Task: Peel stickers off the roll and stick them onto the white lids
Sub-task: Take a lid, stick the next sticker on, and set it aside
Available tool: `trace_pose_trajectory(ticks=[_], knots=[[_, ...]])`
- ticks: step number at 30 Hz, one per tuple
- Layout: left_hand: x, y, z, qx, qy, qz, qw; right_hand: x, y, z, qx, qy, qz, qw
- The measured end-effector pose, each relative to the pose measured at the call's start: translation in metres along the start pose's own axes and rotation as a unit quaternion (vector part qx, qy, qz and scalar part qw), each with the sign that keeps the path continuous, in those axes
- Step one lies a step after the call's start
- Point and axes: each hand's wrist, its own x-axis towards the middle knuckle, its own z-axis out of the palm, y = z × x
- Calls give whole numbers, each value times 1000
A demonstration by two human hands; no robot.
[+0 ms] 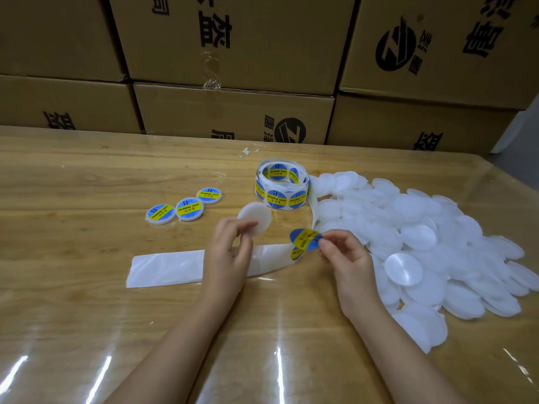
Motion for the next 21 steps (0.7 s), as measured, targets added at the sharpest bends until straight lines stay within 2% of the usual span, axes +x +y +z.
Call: trace_pose_trajectory(ticks=[2,3,5,7,10,14,21], knots=[[0,7,2,-94,2,-75,993,2,-2,-3,72,4,47,996],[0,12,4,-166,-3,-126,978,3,-2,-2,101,4,58,993],[-1,17,6,-295,-8,-207,933,3,-3,-1,132,6,69,989],[-3,20,9,-357,-24,-266,895,3,-4,-1,145,14,78,986],[-9,22,14,-364,-75,-306,876,5,-4,-2,149,33,90,984],[-14,21,17,-342,-121,-296,883,5,-2,-2,134,40,94,986],[-12,17,17,-348,-139,-301,877,4,2,-1,54,47,88,994]])
